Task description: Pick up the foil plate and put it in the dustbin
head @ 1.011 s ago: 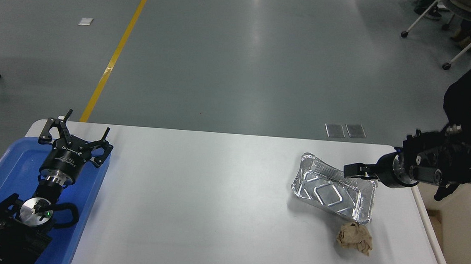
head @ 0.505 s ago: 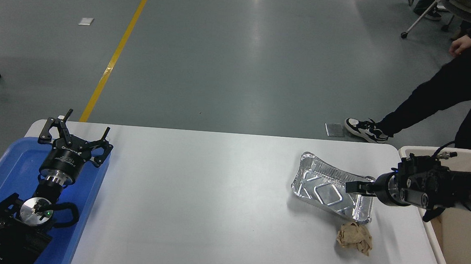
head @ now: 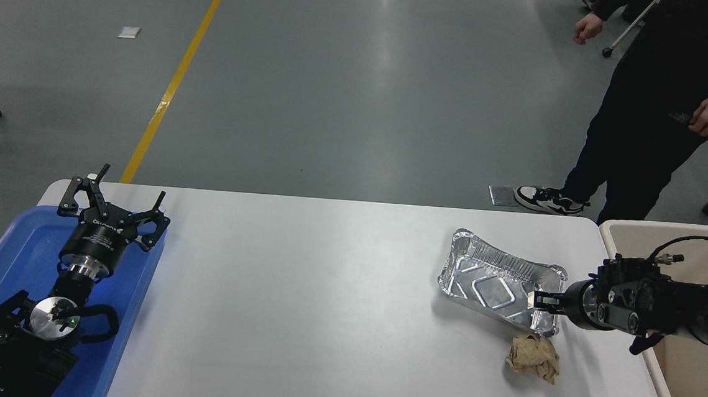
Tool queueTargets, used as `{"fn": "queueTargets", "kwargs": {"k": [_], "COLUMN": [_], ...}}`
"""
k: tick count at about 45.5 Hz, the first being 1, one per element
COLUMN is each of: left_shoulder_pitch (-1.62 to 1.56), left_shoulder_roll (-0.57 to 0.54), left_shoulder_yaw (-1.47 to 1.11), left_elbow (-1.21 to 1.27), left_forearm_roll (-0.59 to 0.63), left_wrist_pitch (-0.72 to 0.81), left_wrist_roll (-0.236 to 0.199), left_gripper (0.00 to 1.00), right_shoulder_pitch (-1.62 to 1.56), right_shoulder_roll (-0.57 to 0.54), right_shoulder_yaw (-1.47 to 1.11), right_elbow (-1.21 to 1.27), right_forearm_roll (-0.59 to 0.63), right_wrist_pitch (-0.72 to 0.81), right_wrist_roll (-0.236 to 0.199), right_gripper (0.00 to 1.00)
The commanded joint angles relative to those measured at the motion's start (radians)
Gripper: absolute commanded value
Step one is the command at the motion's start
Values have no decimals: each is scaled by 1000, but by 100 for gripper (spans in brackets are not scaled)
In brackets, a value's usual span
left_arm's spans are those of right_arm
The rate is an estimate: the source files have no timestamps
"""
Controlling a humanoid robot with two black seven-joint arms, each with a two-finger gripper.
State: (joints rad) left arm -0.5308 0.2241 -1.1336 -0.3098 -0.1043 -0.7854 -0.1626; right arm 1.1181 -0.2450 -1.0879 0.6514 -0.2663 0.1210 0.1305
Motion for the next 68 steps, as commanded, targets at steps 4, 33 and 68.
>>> {"fn": "queueTargets", "kwargs": {"k": [4, 33, 68], "left_shoulder_pitch": [0, 2, 3], "left_shoulder_roll": [0, 3, 6], "left_shoulder_yaw": [0, 0, -2], "left_elbow": [-2, -2, -2], "left_forearm_roll": [0, 2, 0], "left_wrist_pitch": [0, 0, 0], "left_wrist_roll": [1, 3, 1], "left_gripper": [99, 99, 99], "right_shoulder_pitch": [14, 937, 1180], "right_shoulder_roll": [-2, -74, -269], "right_shoulder_yaw": [6, -300, -636], "right_elbow": [-3, 665, 581], "right_forearm_roll": [9, 79, 39], "right_wrist_pitch": [3, 107, 206], "right_wrist_roll": [-9, 14, 70], "right_gripper": [0, 0, 0]}}
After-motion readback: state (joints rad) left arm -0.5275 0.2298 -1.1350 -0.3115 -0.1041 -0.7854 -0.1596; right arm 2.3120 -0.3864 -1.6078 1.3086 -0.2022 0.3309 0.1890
